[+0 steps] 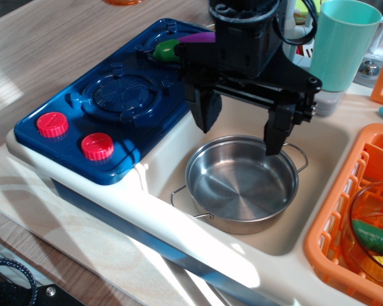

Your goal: Put pan on stove from sink

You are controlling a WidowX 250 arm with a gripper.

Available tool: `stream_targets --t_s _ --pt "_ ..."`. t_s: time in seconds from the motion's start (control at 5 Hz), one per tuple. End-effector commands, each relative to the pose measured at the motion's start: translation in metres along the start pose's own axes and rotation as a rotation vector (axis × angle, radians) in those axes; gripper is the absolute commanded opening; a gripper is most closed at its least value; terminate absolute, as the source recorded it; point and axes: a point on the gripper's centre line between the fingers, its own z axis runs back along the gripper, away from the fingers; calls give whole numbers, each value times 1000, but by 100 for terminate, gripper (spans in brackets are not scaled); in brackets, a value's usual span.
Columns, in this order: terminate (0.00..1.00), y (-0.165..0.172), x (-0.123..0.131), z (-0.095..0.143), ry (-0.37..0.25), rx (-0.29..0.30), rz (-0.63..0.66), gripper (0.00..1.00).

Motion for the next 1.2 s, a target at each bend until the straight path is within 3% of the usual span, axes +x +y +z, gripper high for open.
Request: stream_targets --t_s 0.0,0.4,0.6,0.8,1.0 --pt "0 0 0 0 0 0 0 100" --pt "0 -7 -7 -17 33 -68 -319 100" --pt "0 -13 -9 -33 17 -107 -429 100" --pt "0 -21 -16 -50 -2 -150 -446 100" --pt "0 -26 -23 -56 -23 -158 -467 100"
